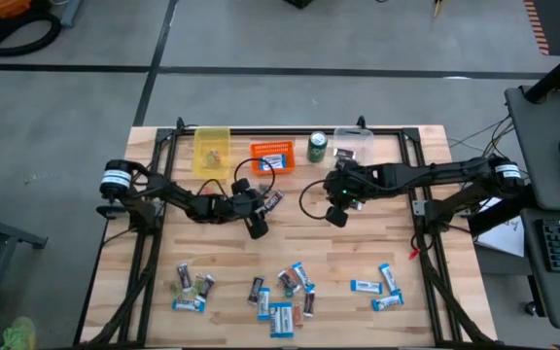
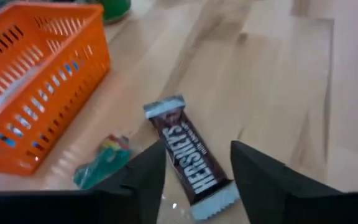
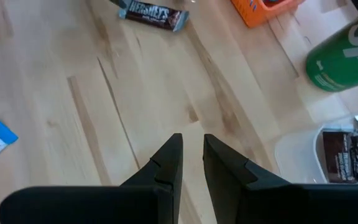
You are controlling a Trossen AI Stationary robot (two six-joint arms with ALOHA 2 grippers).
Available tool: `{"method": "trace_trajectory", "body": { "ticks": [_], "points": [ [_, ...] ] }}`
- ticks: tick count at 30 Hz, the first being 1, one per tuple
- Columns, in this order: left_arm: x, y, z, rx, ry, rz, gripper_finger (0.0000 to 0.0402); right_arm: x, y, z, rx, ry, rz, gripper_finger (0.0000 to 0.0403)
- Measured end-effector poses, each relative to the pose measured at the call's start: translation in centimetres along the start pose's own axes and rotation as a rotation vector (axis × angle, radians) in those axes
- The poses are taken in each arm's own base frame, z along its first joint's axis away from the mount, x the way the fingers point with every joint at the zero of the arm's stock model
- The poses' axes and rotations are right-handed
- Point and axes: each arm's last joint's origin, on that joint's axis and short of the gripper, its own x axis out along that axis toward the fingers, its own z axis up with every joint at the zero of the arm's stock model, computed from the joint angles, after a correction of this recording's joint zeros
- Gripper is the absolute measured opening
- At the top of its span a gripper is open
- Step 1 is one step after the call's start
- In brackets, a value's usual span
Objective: Organize candy in baskets
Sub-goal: Put the brown chocolate into the transparent bin
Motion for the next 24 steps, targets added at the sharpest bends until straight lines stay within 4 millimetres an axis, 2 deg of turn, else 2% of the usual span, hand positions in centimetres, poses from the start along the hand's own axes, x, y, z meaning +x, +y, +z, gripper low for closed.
{"method": "trace_trajectory", "body": {
  "ticks": [6,12,16,24],
  "points": [
    [1.2,-0.2,-1.4,-0.009,0.052,0.011,0.0211,0.1,0.0,-0.2,-0.002,0.005,-0.001,0.0054],
    [2.4,-0.7,-1.8,-0.05,0.056,0.023,0.0203,0.1,0.0,-0.1,-0.001,0.0,0.001,0.0054],
    [2.5,-0.7,-1.9,-0.067,0.064,0.016,0.0167,0.1,0.0,-0.1,0.006,0.0,0.002,0.0054],
    [2.3,-0.8,-1.8,-0.062,0.067,-0.006,0.0054,0.8,0.6,-0.8,-0.007,-0.016,0.019,0.0054]
  ]
}}
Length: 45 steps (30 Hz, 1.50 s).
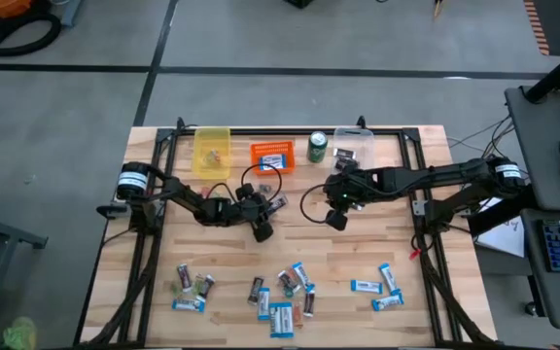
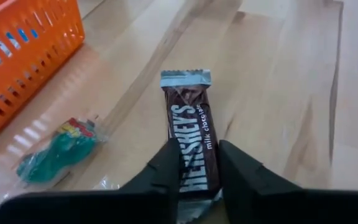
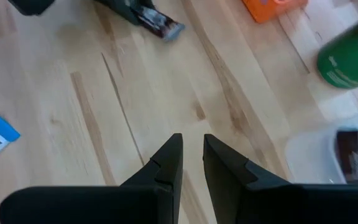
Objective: Organize candy in baskets
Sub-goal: Put the brown chocolate into the transparent bin
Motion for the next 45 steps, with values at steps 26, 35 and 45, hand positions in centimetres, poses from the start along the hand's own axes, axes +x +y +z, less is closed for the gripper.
{"method": "trace_trajectory", "body": {
  "ticks": [26,35,45],
  "points": [
    [-4.0,-1.0,6.0,0.01,-0.193,-0.412,0.0002,5.9,2.9,-1.4,-0.313,-0.335,0.124,0.0054],
    [-3.7,-1.1,4.9,0.081,-0.115,-0.47,0.0006,8.4,3.2,-2.1,-0.323,-0.276,0.118,0.0054],
    [-2.2,-1.3,2.5,0.128,0.023,-0.494,0.0041,11.6,3.9,-2.6,-0.295,-0.276,0.202,0.0054]
  ]
}}
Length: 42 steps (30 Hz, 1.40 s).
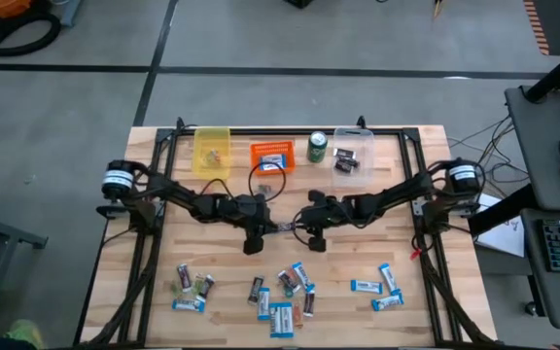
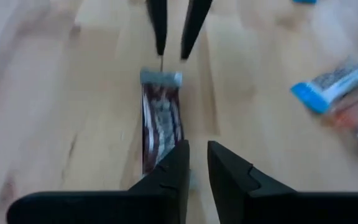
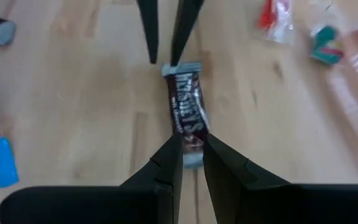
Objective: Organize candy in baskets
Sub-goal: Put the brown chocolate into the transparent bin
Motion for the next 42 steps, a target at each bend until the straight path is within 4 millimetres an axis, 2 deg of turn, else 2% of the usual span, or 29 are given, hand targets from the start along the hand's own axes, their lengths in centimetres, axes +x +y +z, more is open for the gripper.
{"method": "trace_trajectory", "body": {
  "ticks": [4,9,13,22,26,30,34,38,42],
  "points": [
    [0.7,0.2,-0.9,-0.011,0.032,0.006,0.0041,0.5,0.1,0.0,0.0,0.0,0.022,0.0054],
    [1.4,0.4,-1.5,-0.03,0.039,0.019,0.004,0.6,-0.1,0.1,-0.006,0.003,-0.054,0.0054],
    [1.6,0.5,-1.6,-0.044,0.043,0.024,0.004,0.6,-0.1,0.1,-0.05,0.001,-0.057,0.0054],
    [1.6,0.5,-1.7,-0.052,0.045,0.026,0.004,0.6,-0.1,0.5,-0.009,-0.036,-0.023,0.0058],
    [1.6,0.5,-1.7,-0.051,0.043,0.026,0.004,0.6,0.0,0.5,0.004,-0.04,-0.008,0.0092],
    [1.6,0.5,-1.7,-0.051,0.041,0.026,0.004,0.5,-0.1,1.0,0.013,-0.086,-0.034,0.0153],
    [1.6,0.5,-1.7,-0.051,0.04,0.026,0.004,0.9,-0.2,0.9,-0.054,-0.092,-0.066,0.0203],
    [1.6,0.5,-1.7,-0.051,0.039,0.026,0.004,2.2,-0.2,-0.5,-0.077,-0.039,-0.064,0.0222],
    [1.6,0.5,-1.6,-0.051,0.035,0.027,0.004,3.8,-0.2,-1.6,-0.068,-0.044,-0.065,0.0219]
  ]
}}
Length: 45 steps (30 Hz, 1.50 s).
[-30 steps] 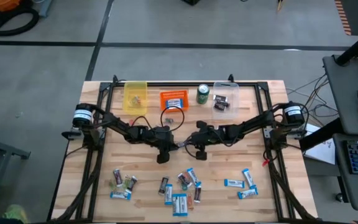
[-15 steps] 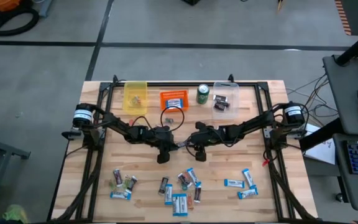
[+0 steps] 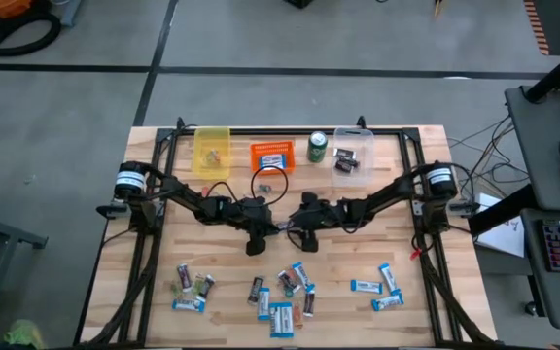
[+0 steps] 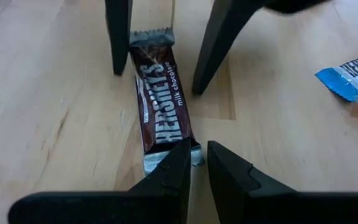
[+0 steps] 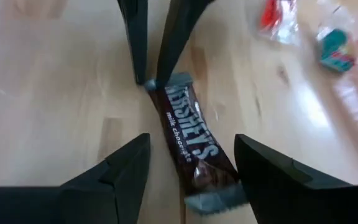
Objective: Organize candy in baskets
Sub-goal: Put the brown chocolate into the transparent bin
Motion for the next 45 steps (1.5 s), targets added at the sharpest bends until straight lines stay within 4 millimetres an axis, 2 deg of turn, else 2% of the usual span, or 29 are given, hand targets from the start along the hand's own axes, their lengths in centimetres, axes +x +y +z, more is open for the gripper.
{"method": "trace_trajectory", "body": {
  "ticks": [5,12,15,23,25,28,30,35,39,42,45],
  "points": [
    [0.0,0.0,0.0,-0.008,0.0,0.0,0.004,0.9,-0.2,-0.8,0.032,0.0,0.006,0.0184],
    [-0.2,-0.1,0.2,-0.012,-0.002,-0.011,0.004,0.9,-0.5,-0.8,0.031,0.003,0.052,0.008],
    [-0.6,-0.1,0.4,-0.012,-0.008,-0.015,0.004,0.9,-0.7,-0.7,0.025,-0.005,0.052,0.0047],
    [-2.9,-0.6,2.5,-0.007,-0.054,-0.026,0.004,0.0,-0.9,0.0,0.029,-0.007,0.05,0.0033],
    [-4.0,-0.8,3.3,-0.005,-0.071,-0.029,0.004,-0.9,-1.0,0.5,0.026,0.007,0.049,0.0032],
    [-6.0,-1.1,4.3,-0.004,-0.084,-0.031,0.004,-3.3,-1.6,2.3,0.031,-0.004,0.025,0.0031],
    [-7.3,-1.4,4.9,-0.003,-0.096,-0.034,0.004,-5.3,-2.2,3.4,0.039,0.007,-0.013,0.0031],
    [-10.6,-1.8,6.4,0.004,-0.171,-0.044,0.004,-11.0,-4.1,4.6,0.052,0.084,-0.181,0.0031],
    [-12.4,-2.1,7.3,0.02,-0.241,-0.05,0.004,-14.8,-6.5,4.0,0.079,0.2,-0.382,0.0031],
    [-13.2,-2.2,7.7,0.026,-0.279,-0.054,0.004,-16.7,-8.3,3.2,0.142,0.259,-0.46,0.0027],
    [-13.7,-2.2,7.8,0.029,-0.296,-0.055,0.004,-17.6,-9.9,2.3,0.201,0.306,-0.501,0.0022]
  ]
}}
